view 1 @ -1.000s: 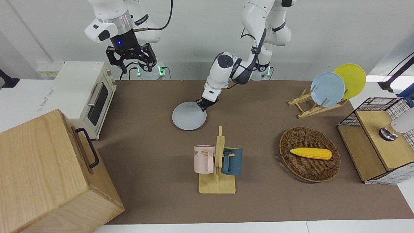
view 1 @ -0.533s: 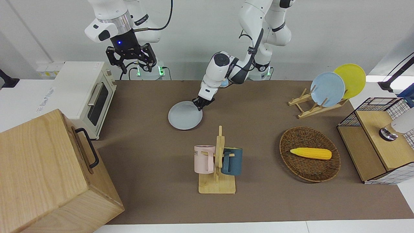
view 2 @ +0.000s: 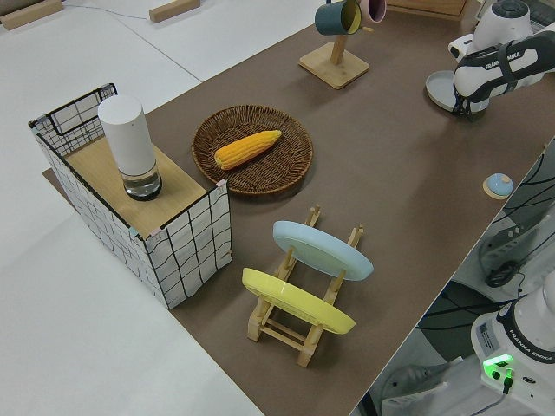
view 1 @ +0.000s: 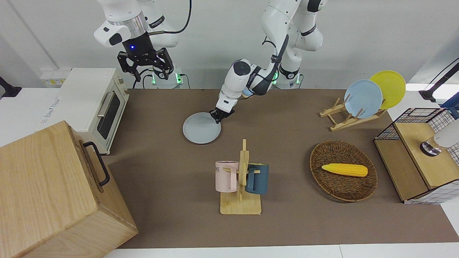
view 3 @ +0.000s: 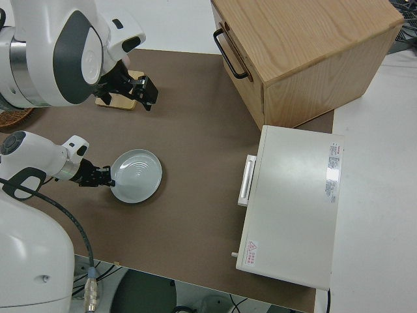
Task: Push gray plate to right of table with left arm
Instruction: 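Continue pushing the gray plate farther toward the toaster oven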
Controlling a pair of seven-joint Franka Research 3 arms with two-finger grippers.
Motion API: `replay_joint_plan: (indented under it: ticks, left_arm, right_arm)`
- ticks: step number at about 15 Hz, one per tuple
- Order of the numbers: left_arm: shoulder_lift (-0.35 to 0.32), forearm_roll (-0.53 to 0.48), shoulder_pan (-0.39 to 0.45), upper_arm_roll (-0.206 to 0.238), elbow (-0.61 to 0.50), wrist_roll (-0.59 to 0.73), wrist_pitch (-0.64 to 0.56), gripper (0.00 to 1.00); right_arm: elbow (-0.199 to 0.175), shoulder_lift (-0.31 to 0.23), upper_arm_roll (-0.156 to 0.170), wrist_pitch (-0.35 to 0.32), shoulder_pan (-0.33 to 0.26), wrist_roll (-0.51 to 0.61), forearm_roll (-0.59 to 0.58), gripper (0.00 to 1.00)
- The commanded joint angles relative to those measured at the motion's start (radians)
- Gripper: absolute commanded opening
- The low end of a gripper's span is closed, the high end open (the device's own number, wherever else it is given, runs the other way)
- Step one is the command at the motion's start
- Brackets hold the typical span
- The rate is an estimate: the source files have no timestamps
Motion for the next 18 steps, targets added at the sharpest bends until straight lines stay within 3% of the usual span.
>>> replay_joint_plan:
  ticks: [1,3,4,6,7,12,15,18]
  left_arm:
    - [0.021,0.025,-0.016,0.012,0.016,-0.023,0.013,0.01]
    - [0.023,0.025,-0.016,0.012,0.018,-0.023,0.013,0.27]
    - [0.023,0.025,-0.016,0.012,0.018,-0.022,0.013,0.47]
    - [0.023,0.025,-0.016,0.014,0.018,-0.020,0.010,0.73]
    - [0.023,0.028,-0.016,0.015,0.016,-0.019,0.007,0.96]
    - [-0.009,0.115,-0.009,0.020,0.016,-0.022,-0.044,0.99]
    - [-0.032,0.223,-0.007,0.035,0.016,-0.020,-0.099,0.99]
    - [-0.047,0.269,-0.004,0.055,0.016,-0.016,-0.130,0.99]
  right_arm:
    - [0.014,0.006,0.004,-0.005,-0.006,0.002,0.016,0.996]
    - [0.014,0.006,0.004,-0.005,-0.006,0.002,0.016,0.996]
    - [0.014,0.006,0.004,-0.005,-0.006,0.002,0.016,0.996]
    - [0.014,0.006,0.004,-0.005,-0.006,0.002,0.016,0.996]
    - [0.014,0.006,0.004,-0.005,-0.006,0.002,0.016,0.996]
    - [0.014,0.006,0.004,-0.005,-0.006,0.002,0.016,0.996]
    - [0.014,0.006,0.004,-0.005,-0.006,0.002,0.016,0.996]
    - [0.014,0.006,0.004,-0.005,-0.006,0.002,0.016,0.996]
